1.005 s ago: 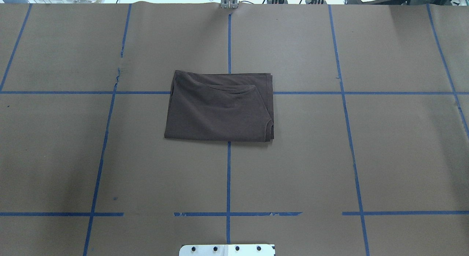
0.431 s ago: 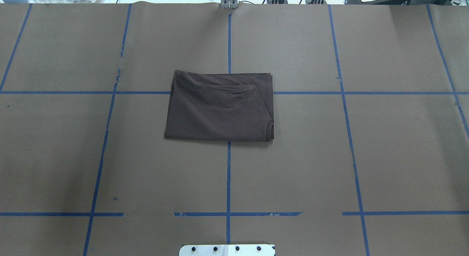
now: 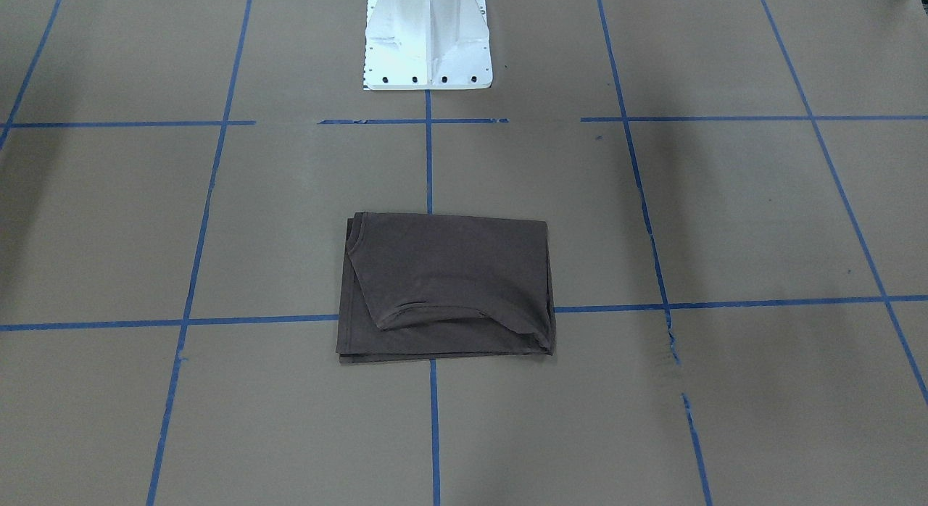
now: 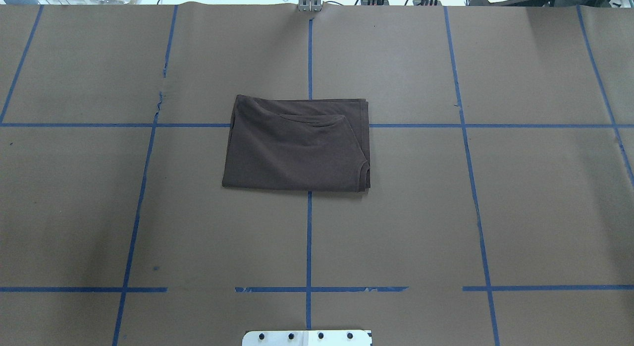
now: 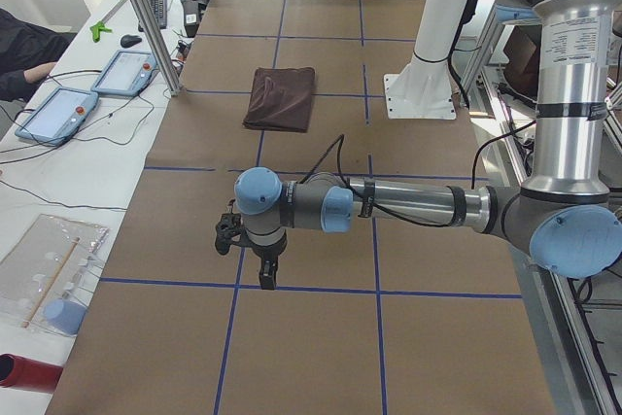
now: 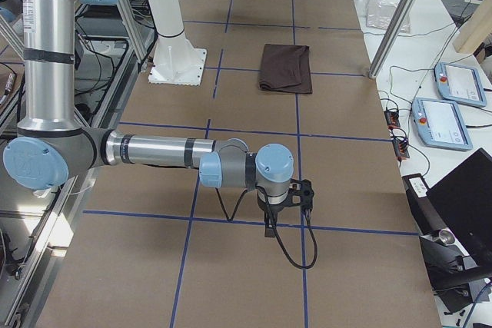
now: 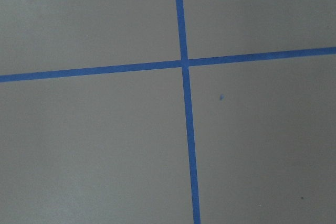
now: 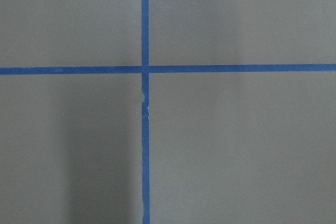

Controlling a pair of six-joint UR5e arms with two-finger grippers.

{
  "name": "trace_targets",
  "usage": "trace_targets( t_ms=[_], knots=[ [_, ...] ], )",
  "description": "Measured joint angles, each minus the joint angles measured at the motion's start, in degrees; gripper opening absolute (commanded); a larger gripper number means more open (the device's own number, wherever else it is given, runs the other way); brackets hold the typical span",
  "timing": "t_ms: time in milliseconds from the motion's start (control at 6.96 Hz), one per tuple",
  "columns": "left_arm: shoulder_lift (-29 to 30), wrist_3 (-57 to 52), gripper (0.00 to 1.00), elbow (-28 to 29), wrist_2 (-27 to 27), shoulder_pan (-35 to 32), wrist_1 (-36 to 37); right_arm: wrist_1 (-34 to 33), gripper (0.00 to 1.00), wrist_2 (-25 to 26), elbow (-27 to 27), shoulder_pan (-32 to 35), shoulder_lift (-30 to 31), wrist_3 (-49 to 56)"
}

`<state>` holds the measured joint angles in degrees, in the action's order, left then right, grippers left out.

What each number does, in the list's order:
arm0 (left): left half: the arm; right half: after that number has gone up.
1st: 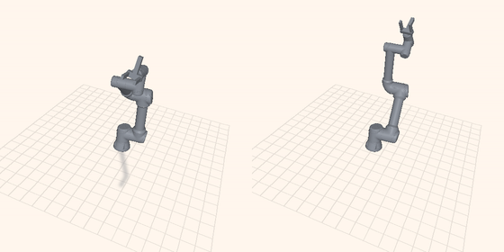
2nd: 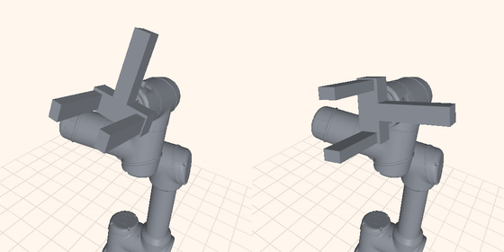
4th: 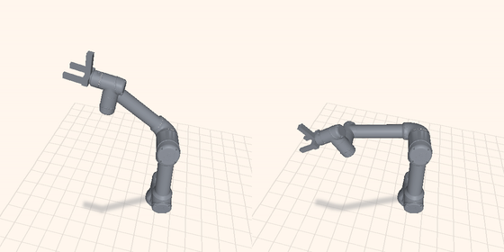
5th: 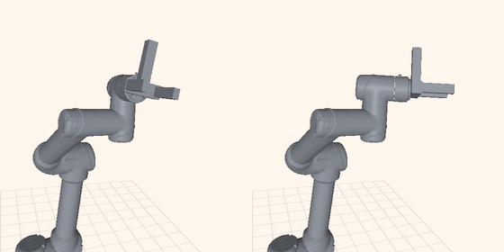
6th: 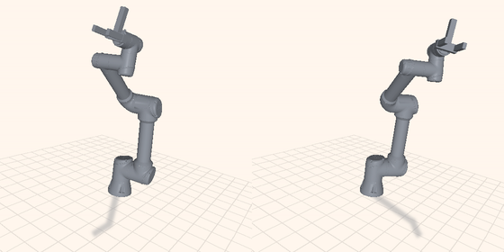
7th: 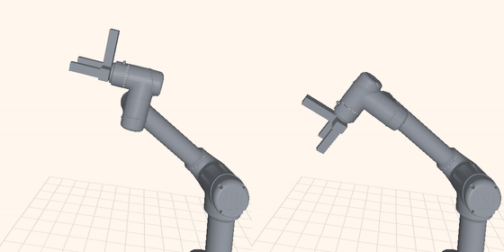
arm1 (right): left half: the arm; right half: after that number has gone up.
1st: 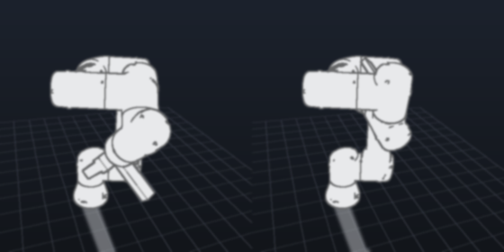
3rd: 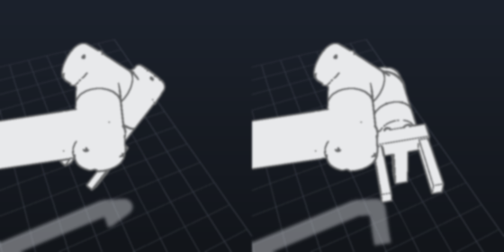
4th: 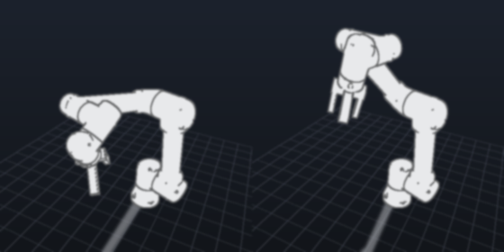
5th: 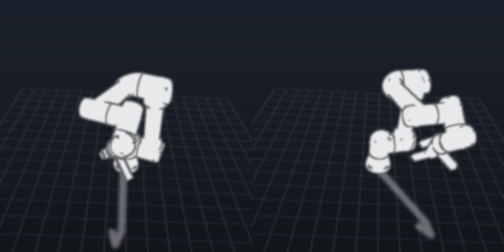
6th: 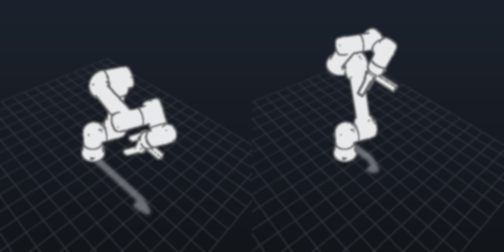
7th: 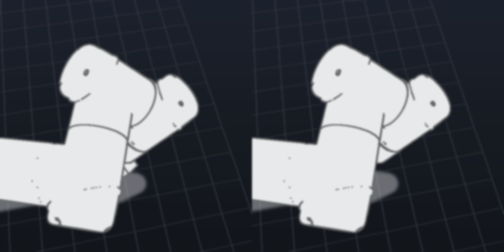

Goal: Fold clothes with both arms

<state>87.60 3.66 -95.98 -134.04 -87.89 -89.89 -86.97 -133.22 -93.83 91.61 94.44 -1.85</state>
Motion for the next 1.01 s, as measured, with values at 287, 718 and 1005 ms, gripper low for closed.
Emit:
trace_targets(
  t_ms=[287, 718, 1005],
  knots=[
    [0.03, 0.45, 1.0, 0.0, -0.03, 0.0, -0.02, 0.06, 1.0, -0.11, -0.04, 0.06, 0.03, 0.0],
    [0.05, 0.26, 1.0, 0.08, -0.03, 0.0, -0.08, 0.15, 1.0, -0.54, -0.04, 0.01, -0.02, 0.0],
    [0.05, 0.14, 1.0, 0.08, -0.06, 0.0, -0.11, 0.27, 1.0, -1.25, -0.04, 0.03, -0.03, 0.0]
  ],
)
